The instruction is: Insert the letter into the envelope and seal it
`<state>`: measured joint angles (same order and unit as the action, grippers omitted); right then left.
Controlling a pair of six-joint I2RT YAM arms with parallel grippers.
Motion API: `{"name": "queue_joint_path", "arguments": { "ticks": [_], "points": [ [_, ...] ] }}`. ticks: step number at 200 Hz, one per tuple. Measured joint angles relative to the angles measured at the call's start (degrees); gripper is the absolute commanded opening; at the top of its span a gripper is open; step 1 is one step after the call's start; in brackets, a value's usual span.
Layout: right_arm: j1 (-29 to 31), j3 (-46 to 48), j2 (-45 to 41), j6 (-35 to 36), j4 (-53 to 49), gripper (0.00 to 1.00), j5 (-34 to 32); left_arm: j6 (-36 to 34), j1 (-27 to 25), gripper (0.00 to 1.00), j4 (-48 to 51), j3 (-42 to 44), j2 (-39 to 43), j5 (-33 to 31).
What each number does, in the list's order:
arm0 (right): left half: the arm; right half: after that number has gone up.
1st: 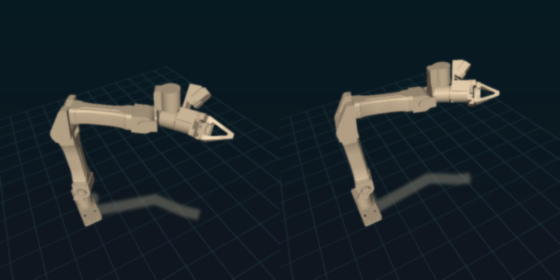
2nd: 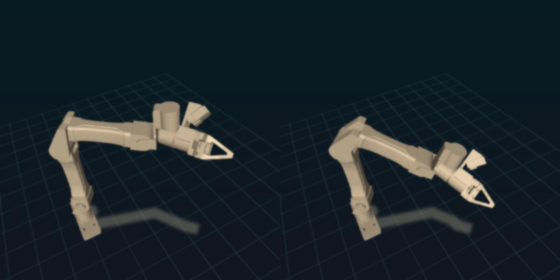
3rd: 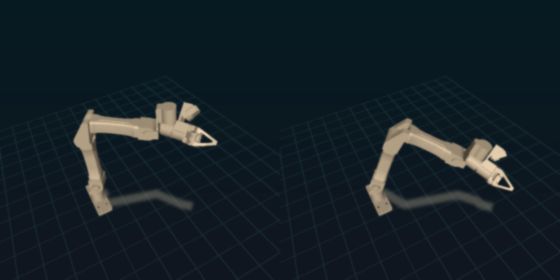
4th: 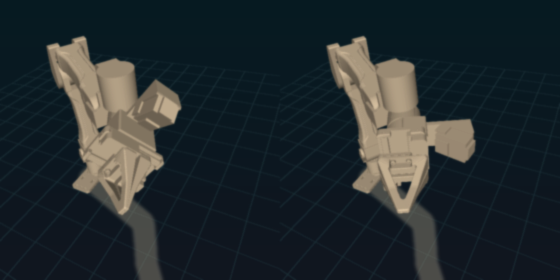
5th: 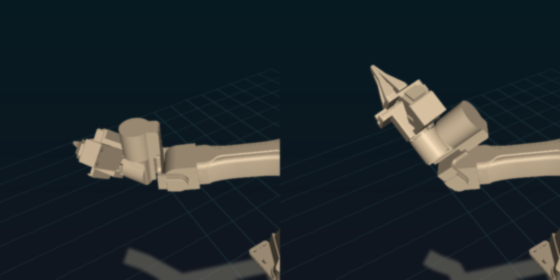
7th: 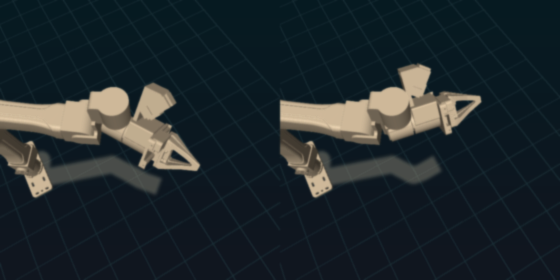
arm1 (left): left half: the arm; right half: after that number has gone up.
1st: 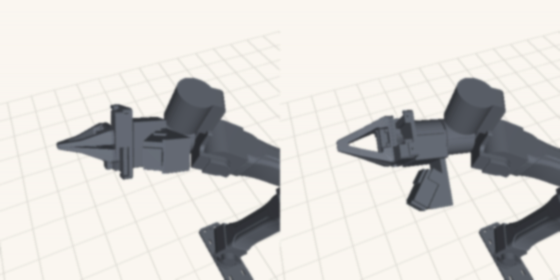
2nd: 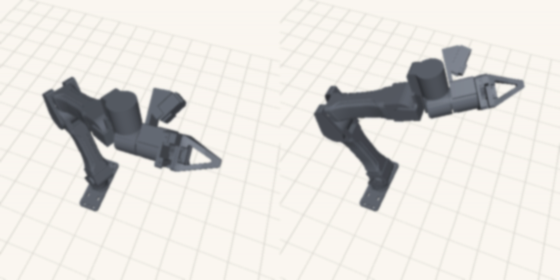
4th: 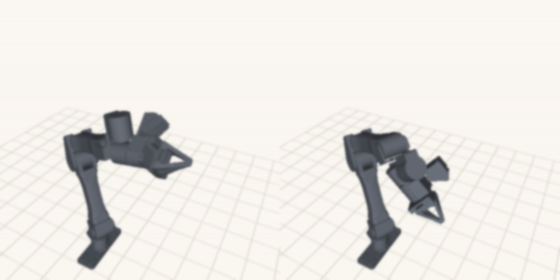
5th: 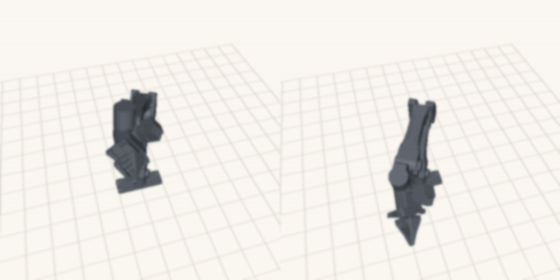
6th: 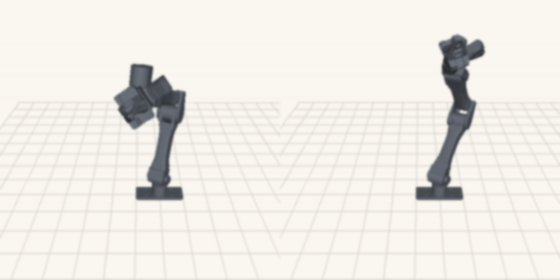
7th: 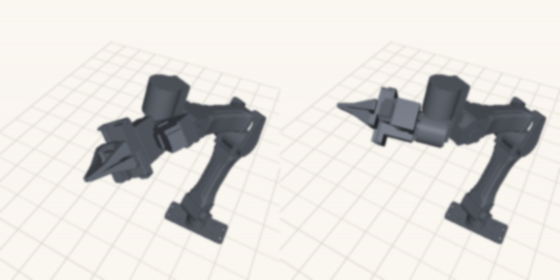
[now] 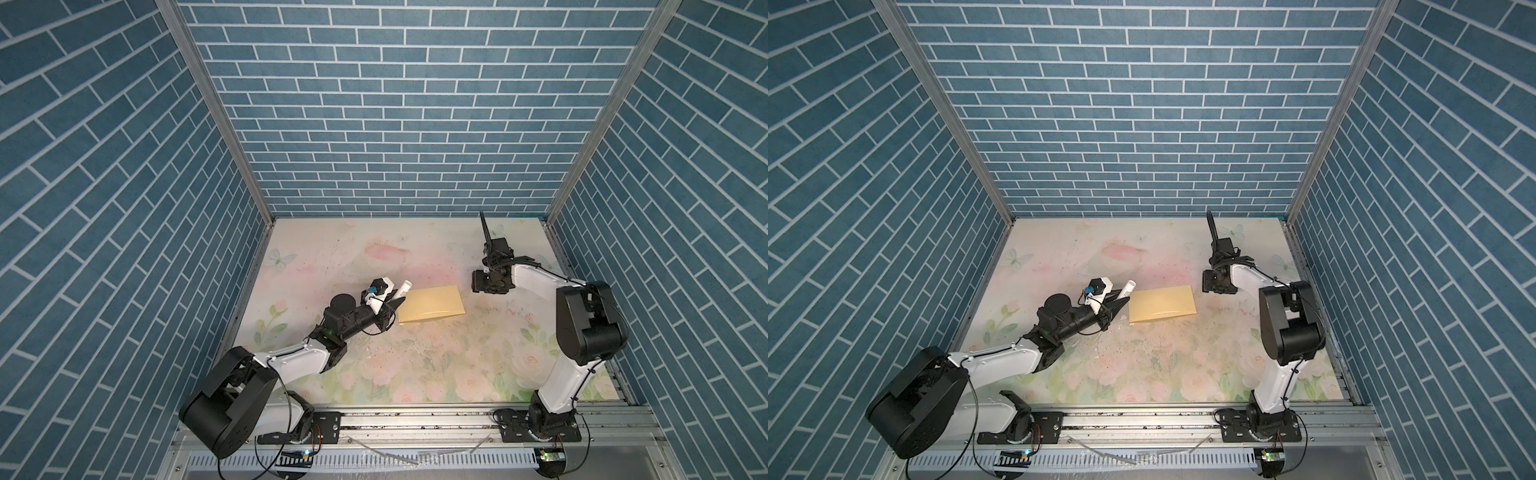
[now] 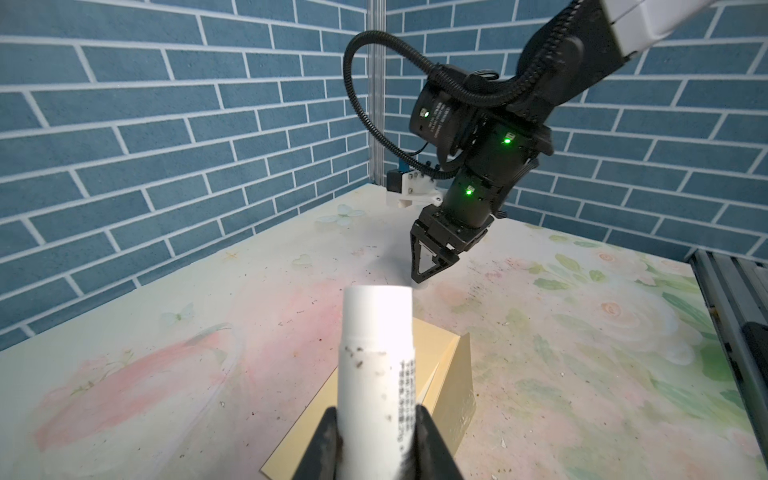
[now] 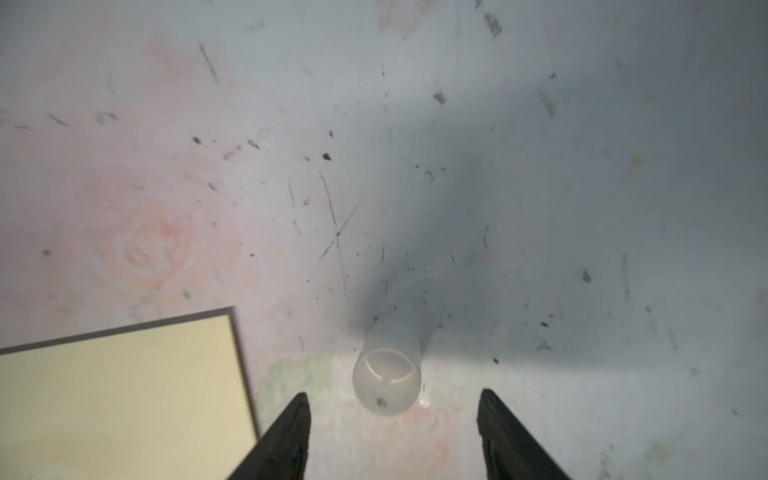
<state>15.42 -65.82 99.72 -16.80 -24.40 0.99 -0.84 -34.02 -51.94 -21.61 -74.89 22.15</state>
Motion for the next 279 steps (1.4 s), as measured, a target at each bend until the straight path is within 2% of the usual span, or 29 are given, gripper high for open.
{"name": "queue_joint_path", "arguments": {
  "ticks": [27,47,68,90,137,197,279],
  "points": [
    [0.3,2.8,-11.5,-1.5,1.9,0.69,4.4,2.6,-1.6,0.0,-2.8,0.0,0.0,-3.3],
    [1.4,5.9,-20.1,-3.4,6.8,0.71,9.3,4.8,-3.5,0.0,-4.7,0.0,0.0,-6.8],
    [6.0,9.2,-27.2,-5.0,13.5,0.74,14.2,6.5,-5.9,0.0,-6.6,0.0,0.0,-10.8],
    [12.3,11.0,-30.7,-6.8,20.2,0.76,18.2,7.8,-9.2,0.0,-7.7,-0.7,-0.3,-15.9],
    [19.7,12.5,-30.2,-11.0,31.5,0.8,23.2,10.6,-12.8,0.0,-11.5,-2.0,-1.9,-23.3],
    [24.4,12.5,-26.6,-13.0,38.4,0.77,25.0,12.2,-13.3,0.0,-13.6,-2.1,-2.6,-26.5],
    [27.3,12.3,-20.7,-14.5,39.9,0.49,25.9,12.5,-13.3,0.0,-13.9,-2.4,-2.6,-27.1]
  ]
}}
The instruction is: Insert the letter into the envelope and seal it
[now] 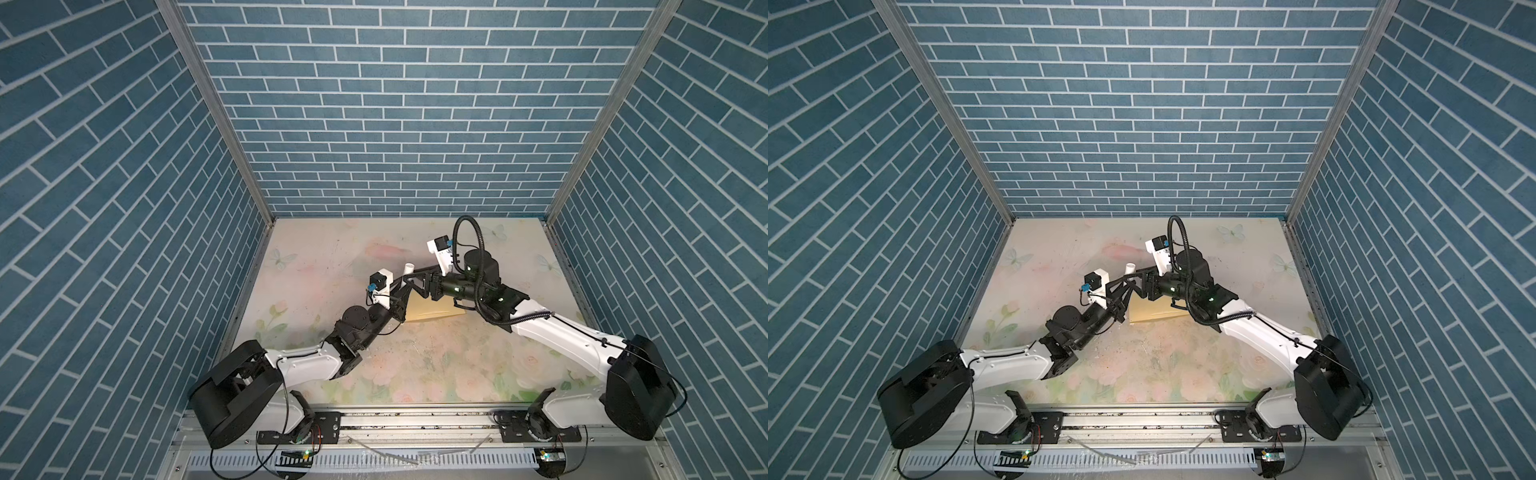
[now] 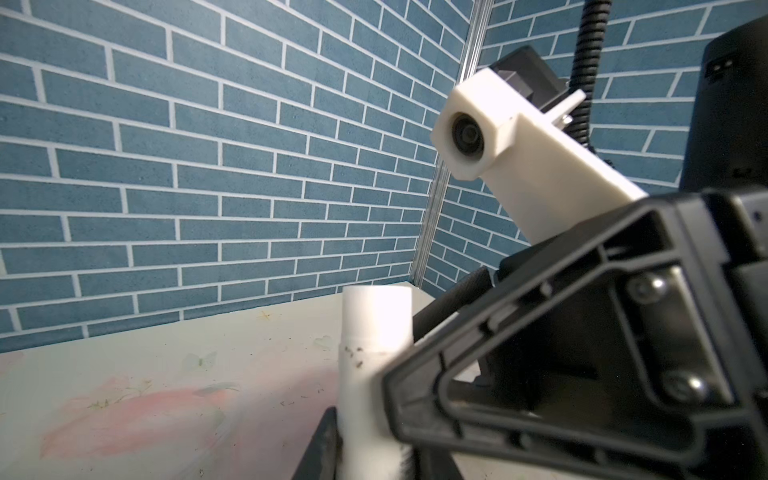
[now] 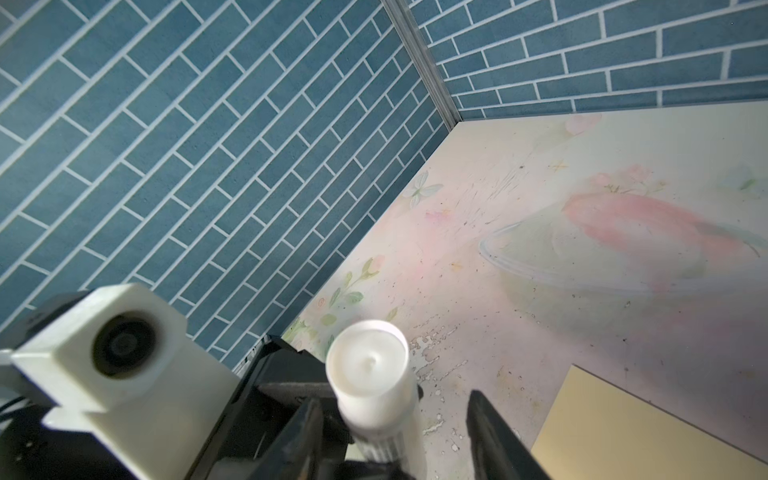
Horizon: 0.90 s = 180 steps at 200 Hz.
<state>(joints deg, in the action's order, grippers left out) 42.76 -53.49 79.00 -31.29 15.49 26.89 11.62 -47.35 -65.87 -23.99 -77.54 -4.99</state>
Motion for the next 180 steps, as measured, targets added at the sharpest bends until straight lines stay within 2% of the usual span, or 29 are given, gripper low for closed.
{"name": "queue_joint_path", "arguments": {
  "ticks": [46,80,116,126,146,180],
  "points": [
    [0.2,-0.4,0.5,-0.2,1.1,0.42,0.4,0.0,0.0,0.0,0.0,0.0,0.0,0.1],
    [0.3,-0.9,0.9,-0.4,1.7,0.32,0.5,0.0,0.0,0.0,0.0,0.0,0.0,0.2],
    [0.1,-1.1,1.0,0.4,1.7,0.14,0.3,0.2,0.0,0.0,0.0,-0.1,0.0,0.2],
    [0.1,-1.1,1.0,0.3,1.7,0.1,0.3,0.2,0.0,0.03,0.0,-0.1,0.0,0.2],
    [0.1,-1.1,1.2,0.3,1.7,0.06,0.3,0.2,0.0,0.16,0.4,-0.2,0.0,0.2],
    [0.1,-2.0,1.2,2.6,-1.7,0.01,0.2,0.0,0.0,0.53,3.1,-0.4,0.2,2.1]
  ]
}}
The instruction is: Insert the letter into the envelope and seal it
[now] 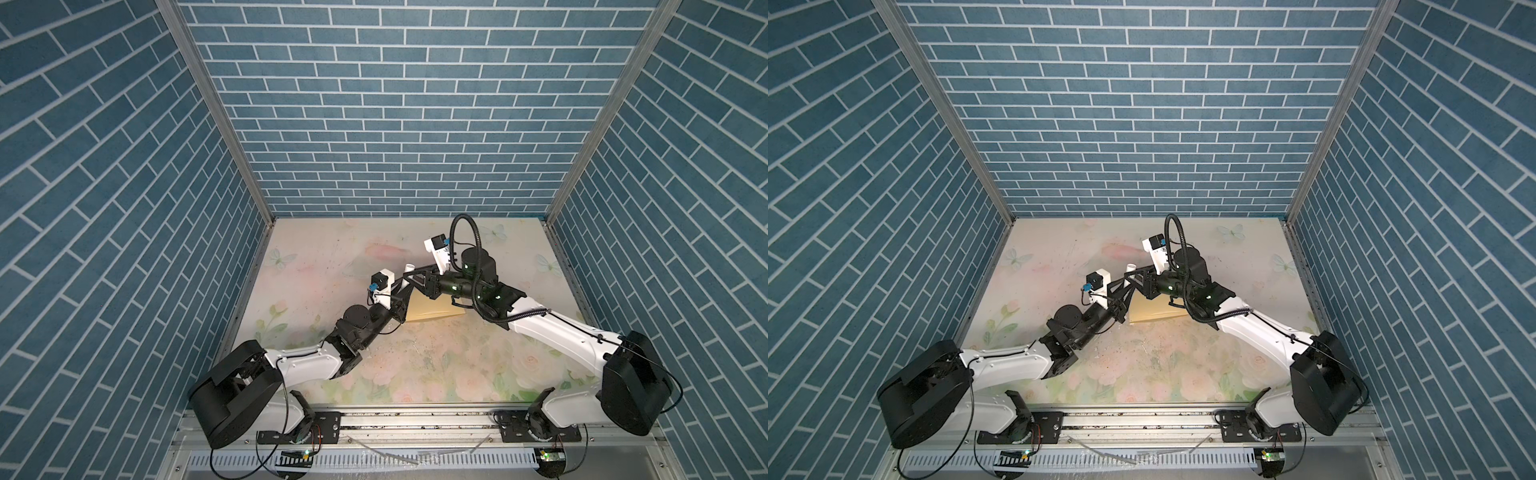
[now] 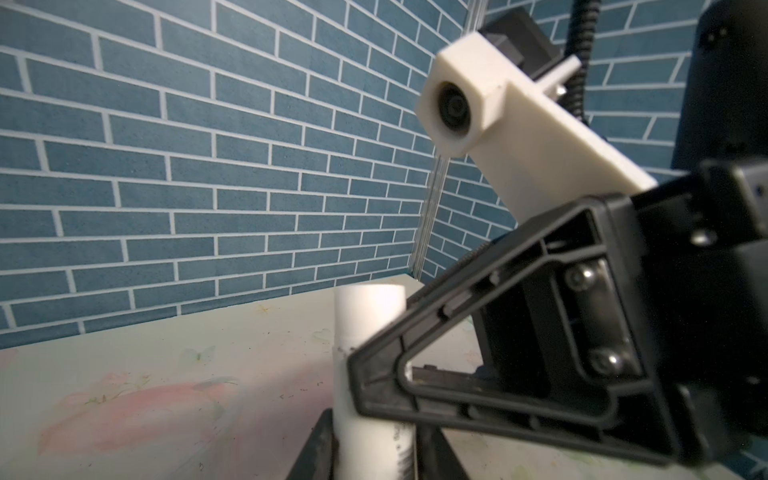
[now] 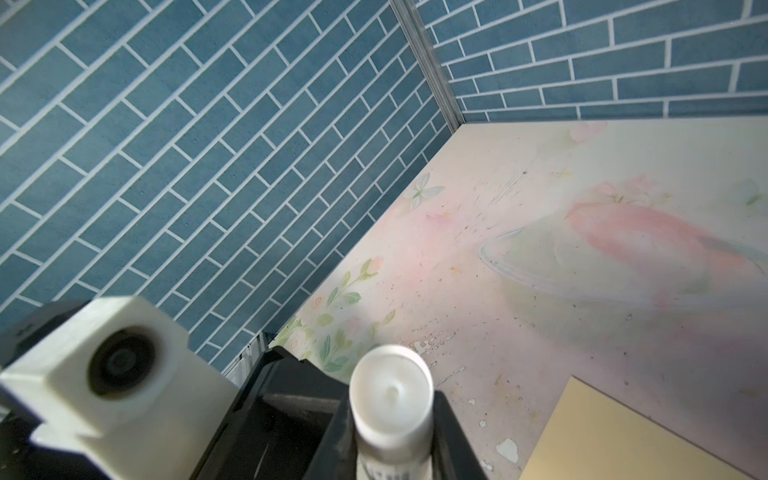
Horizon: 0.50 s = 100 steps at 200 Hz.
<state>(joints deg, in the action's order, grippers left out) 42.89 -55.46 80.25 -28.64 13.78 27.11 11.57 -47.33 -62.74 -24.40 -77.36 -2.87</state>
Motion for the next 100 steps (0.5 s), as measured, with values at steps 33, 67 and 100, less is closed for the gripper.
{"name": "queue_joint_path", "arguments": {
  "ticks": [33,67,100],
  "points": [
    [0.1,-2.7,-1.2,7.5,-8.6,0.0,-2.2,0.5,1.7,0.75,9.4,-0.7,4.1,6.3],
    [-0.8,-4.3,-3.7,16.0,-16.5,0.0,-3.3,1.5,6.6,0.84,19.4,-2.4,10.9,16.6],
    [-2.0,-5.4,-4.3,22.0,-22.0,0.0,-0.7,2.2,9.0,0.85,24.8,-3.0,13.5,26.7]
  ]
}}
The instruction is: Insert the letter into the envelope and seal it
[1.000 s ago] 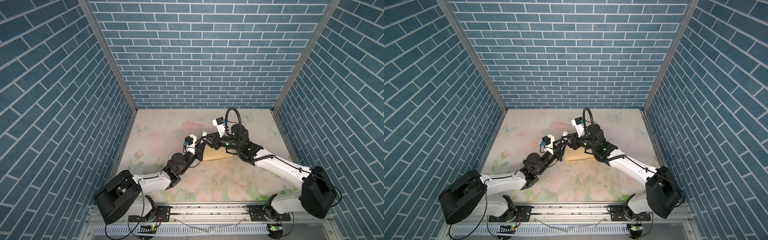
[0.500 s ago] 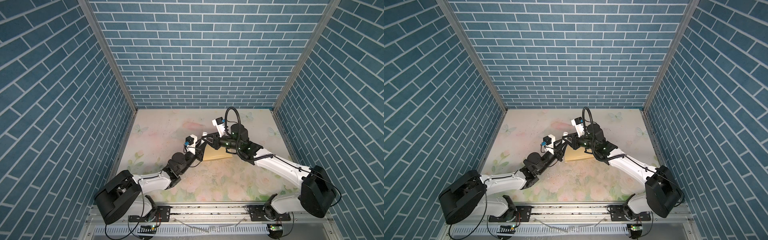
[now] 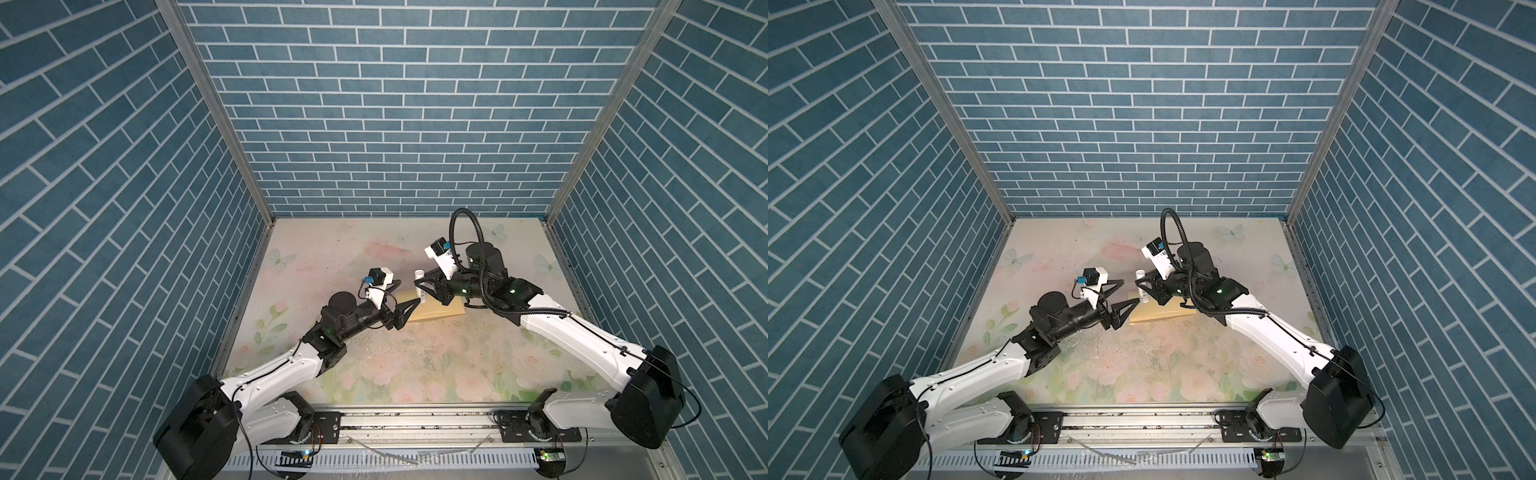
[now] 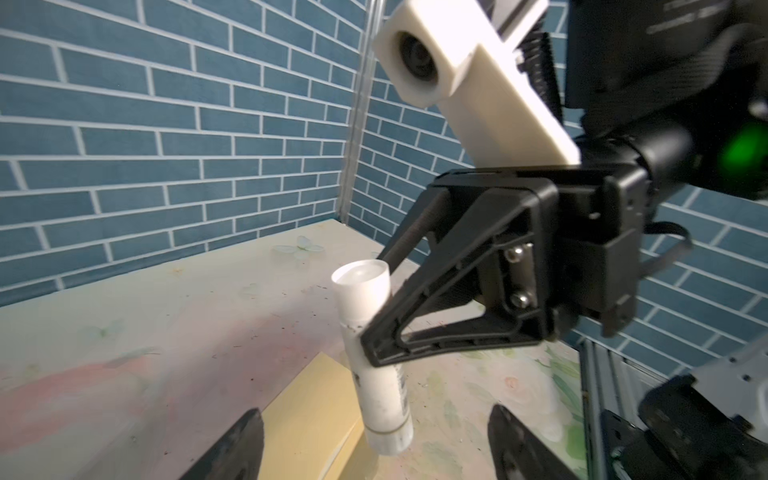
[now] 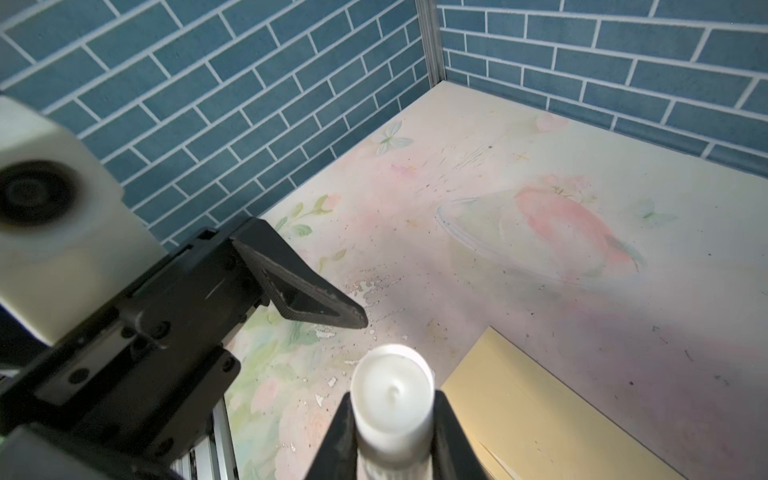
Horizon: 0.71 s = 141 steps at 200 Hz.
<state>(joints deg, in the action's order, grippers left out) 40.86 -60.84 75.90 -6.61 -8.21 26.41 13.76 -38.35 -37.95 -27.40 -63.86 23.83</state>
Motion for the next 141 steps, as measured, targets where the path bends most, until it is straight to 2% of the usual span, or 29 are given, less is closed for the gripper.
{"name": "queue_joint_path", "arguments": {
  "ticks": [16,57,78,141],
  "points": [
    [-0.3,-0.4,0.0,2.1,-1.7,0.0,2.0,0.8,1.0,0.83,1.4,-0.1,-0.5,4.2],
    [-0.3,-0.5,0.1,4.2,-3.7,0.0,7.6,3.3,1.4,0.75,1.2,-0.5,-3.4,10.2],
    [-0.3,-0.8,0.4,4.2,-3.9,0.0,9.6,5.0,1.5,0.69,-0.7,-0.7,-5.5,12.1],
    [-0.3,-2.4,2.0,4.6,-4.4,0.0,11.8,9.0,1.6,0.58,-6.0,-0.9,-8.7,14.8]
  ]
}}
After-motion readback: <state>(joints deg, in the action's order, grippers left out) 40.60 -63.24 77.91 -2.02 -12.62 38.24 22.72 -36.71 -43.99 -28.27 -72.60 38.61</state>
